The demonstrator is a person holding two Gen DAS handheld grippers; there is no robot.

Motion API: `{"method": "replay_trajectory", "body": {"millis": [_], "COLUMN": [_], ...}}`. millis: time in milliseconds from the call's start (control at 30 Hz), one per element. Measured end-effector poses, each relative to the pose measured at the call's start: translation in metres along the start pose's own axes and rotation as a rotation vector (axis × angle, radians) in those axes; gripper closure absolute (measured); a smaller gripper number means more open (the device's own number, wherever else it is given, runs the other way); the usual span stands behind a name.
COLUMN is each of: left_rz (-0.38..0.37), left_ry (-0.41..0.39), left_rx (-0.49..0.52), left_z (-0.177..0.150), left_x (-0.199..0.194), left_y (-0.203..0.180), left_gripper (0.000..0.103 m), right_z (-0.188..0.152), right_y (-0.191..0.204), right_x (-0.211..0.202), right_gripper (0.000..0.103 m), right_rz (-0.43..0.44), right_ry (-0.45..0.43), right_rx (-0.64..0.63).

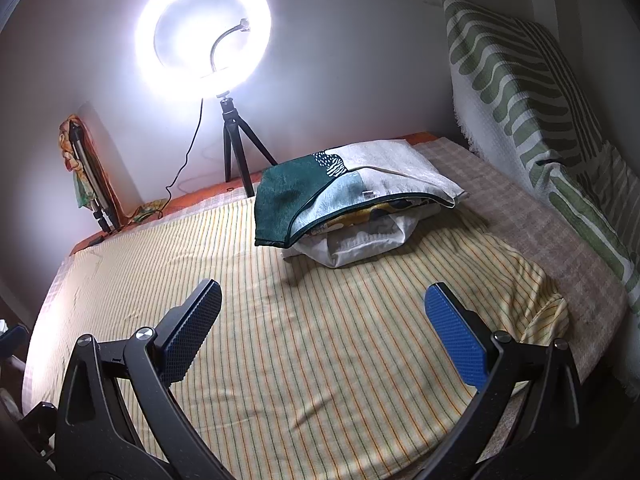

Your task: Fold small clothes

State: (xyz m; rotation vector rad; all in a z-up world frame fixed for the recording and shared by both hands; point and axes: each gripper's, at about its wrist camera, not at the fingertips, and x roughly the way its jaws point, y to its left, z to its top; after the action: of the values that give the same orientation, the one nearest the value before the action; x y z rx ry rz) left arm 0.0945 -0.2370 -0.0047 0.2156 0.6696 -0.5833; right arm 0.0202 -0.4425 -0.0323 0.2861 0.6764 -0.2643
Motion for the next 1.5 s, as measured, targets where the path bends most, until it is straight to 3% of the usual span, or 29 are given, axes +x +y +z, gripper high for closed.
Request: {"method": "replay_trajectory", "body": {"millis": [1500], "left_rz": [0.020], "left_ry": [-0.002], "left_rx": [0.014], "left_z": [-0.0015], "left_x": [0.0077], "left_y": [-0.0086], "left_gripper": [0.000], "right_z": [-0.0036], "right_y": [0.0003], "right_x": [0.0035], "right_gripper": [0.000], "right_rz": [0.017], "right_ry": [0.022], "right_rx": [-0.003]}}
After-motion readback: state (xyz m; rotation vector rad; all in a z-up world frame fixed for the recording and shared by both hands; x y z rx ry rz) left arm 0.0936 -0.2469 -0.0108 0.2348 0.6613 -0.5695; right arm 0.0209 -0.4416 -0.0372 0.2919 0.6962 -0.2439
